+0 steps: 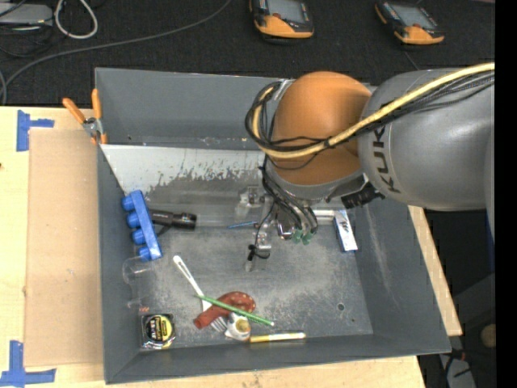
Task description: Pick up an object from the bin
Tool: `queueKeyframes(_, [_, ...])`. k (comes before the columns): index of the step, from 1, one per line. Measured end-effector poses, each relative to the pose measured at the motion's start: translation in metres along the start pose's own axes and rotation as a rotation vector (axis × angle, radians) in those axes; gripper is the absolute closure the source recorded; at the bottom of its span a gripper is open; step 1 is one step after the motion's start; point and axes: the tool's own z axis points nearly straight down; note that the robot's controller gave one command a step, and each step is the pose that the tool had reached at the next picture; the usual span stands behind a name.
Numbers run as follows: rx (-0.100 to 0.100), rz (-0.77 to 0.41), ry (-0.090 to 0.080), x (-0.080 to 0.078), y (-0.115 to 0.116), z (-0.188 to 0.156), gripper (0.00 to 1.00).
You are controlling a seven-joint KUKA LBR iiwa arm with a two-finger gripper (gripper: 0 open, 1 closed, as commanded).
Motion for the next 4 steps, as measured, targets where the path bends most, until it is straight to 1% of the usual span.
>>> queueKeyframes(1, [-0.001,0.004,-0.008,-0.002,-0.001,-0.004,0.00])
queueKeyframes(2, [-0.002,-0.012,-0.009,0.014,-0.018,0.088,0.00])
queueKeyframes(3, [-0.004,-0.005,-0.026,0.039,-0.019,0.136,0.00])
queueKeyframes(4, [-0.005,0.046,-0.026,0.045,-0.022,0.134,0.00])
